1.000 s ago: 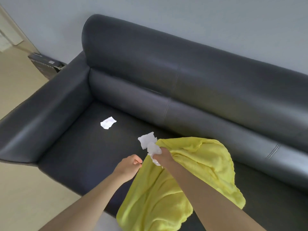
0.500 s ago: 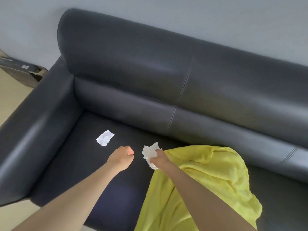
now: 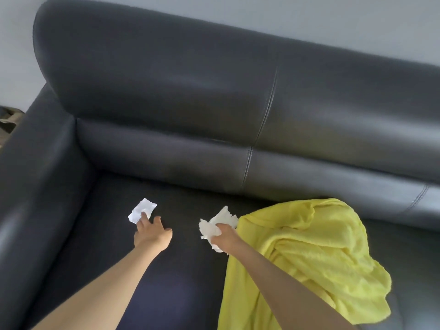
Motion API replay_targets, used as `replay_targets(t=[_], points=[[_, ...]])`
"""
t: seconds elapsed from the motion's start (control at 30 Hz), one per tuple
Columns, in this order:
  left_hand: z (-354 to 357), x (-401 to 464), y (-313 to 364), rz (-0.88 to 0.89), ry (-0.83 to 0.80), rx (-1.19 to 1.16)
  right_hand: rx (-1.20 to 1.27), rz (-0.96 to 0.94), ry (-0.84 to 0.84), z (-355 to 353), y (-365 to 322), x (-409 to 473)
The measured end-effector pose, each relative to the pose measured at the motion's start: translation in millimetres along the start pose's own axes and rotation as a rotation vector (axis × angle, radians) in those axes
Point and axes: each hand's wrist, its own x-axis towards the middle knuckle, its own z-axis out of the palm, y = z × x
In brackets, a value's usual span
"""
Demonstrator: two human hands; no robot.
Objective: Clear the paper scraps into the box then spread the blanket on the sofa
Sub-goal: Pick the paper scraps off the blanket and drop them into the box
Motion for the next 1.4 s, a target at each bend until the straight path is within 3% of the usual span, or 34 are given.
replay_targets(t=[0.1,0.2,0.33,0.4,0.5,0.63,0.83,0.97,1.03,1.1,1.17,1.27,1.4], points=[[4.5,6.7,-15.9,0.014,-0.018,-0.029,0.060,0.060,0.025,2.6,5.6,-0.8],[6.9,6.1,-26.9,0.090,0.101,-0.017,0.103,0.119,0.089,18.6,10.3,2.2],[0.0,-7.1,-26.5,0.192,0.182,-0.300,0.243,0.146,0.107,30.8,-0.1,-13.5],[-6.6,-16.9,-20.8,0.233,0.096,-0.492,0.360,0.127,0.103,33.2,-11.5,-21.3],[-14.5,-23.6,-9.8,0.228,-0.147,-0.836,0.323,0.043,0.074,32.0,-30.3,-27.8],[-18.4,-27.9,5.7,0.242,-0.290,-1.022,0.299,-0.030,0.096,34.2,-49.8,-28.7],[-13.1,-24.1,12.6,0.226,-0.166,-0.906,0.375,-0.087,0.231,36.6,-50.8,-22.0],[-14.6,-18.8,8.2,0.199,-0.001,-0.763,0.400,-0.071,0.216,39.7,-44.2,-20.3],[-15.5,-13.3,2.1,0.155,0.011,-0.738,0.249,-0.052,0.275,38.9,-34.1,-19.5],[-14.9,-8.7,-4.8,0.116,-0.004,-0.734,-0.068,-0.047,0.339,37.5,-18.4,-17.8],[-13.6,-6.2,-9.9,0.089,-0.009,-0.724,-0.236,-0.023,0.272,37.9,-4.5,-16.9],[-9.9,-3.5,-16.0,0.066,-0.033,-0.682,-0.283,0.014,0.172,40.3,3.9,-17.1],[-5.7,-0.1,-21.1,0.031,-0.042,-0.627,-0.136,0.032,0.303,41.8,-0.1,-20.1]])
